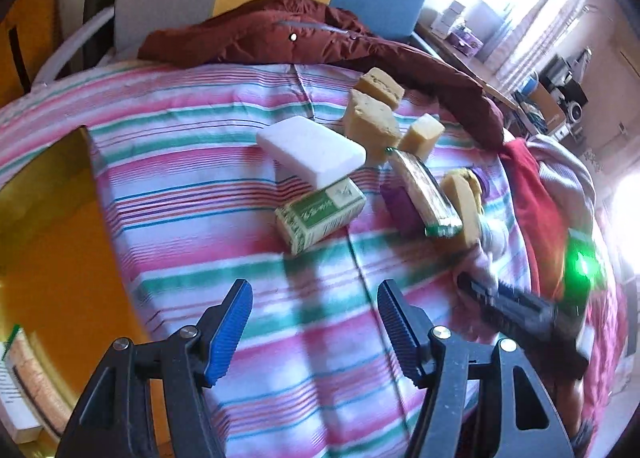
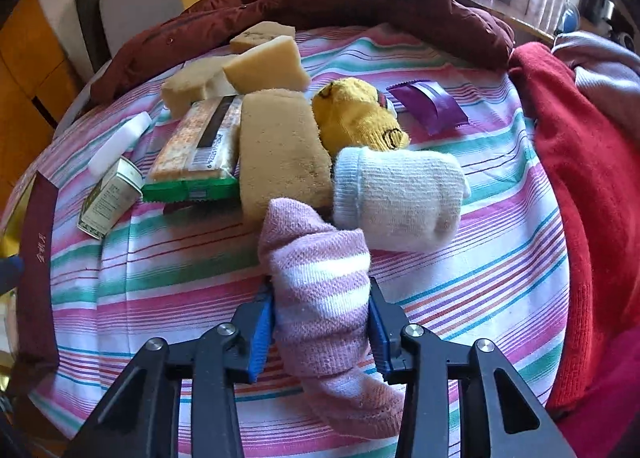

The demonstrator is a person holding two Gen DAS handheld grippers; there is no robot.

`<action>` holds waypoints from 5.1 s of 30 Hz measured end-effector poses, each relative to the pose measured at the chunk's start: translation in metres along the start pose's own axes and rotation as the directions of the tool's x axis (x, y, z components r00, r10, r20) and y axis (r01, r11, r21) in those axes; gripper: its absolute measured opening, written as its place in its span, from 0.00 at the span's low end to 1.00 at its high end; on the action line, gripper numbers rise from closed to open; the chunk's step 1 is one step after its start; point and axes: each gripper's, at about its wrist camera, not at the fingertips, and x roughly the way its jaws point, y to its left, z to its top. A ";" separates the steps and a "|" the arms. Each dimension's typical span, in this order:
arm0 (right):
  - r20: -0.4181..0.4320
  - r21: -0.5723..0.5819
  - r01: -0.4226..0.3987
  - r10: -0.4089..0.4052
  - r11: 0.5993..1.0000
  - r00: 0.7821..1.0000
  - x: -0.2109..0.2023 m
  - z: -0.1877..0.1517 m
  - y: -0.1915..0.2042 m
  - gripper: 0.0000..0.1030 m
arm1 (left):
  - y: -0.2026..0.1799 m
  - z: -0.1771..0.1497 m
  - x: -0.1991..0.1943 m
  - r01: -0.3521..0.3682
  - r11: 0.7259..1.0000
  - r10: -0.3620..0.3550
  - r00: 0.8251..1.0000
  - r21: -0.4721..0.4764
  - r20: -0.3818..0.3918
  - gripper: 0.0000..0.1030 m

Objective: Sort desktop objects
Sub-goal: 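Grasp the green-and-white box with the left tool while the right tool grasps the pink striped sock, then carry the box and sock into the gold tray and release both, then return both tools to the pile and grasp the white sock with the right tool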

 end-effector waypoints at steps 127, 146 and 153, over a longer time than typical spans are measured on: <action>0.095 -0.387 -0.302 0.364 0.871 0.927 -0.065 -0.032 0.263 0.85 | 0.151 -0.101 -0.143 -0.160 0.959 0.236 0.911 -0.235 0.339 0.85; 0.160 -0.039 -0.146 0.151 0.988 0.976 -0.065 0.007 0.053 0.85 | 0.071 -0.084 -0.106 -0.090 0.993 0.105 0.961 -0.072 0.254 0.82; 0.145 0.092 -0.055 0.041 0.994 0.989 -0.056 0.028 -0.018 0.85 | 0.046 -0.082 -0.091 -0.083 0.996 0.080 0.972 0.008 0.219 0.82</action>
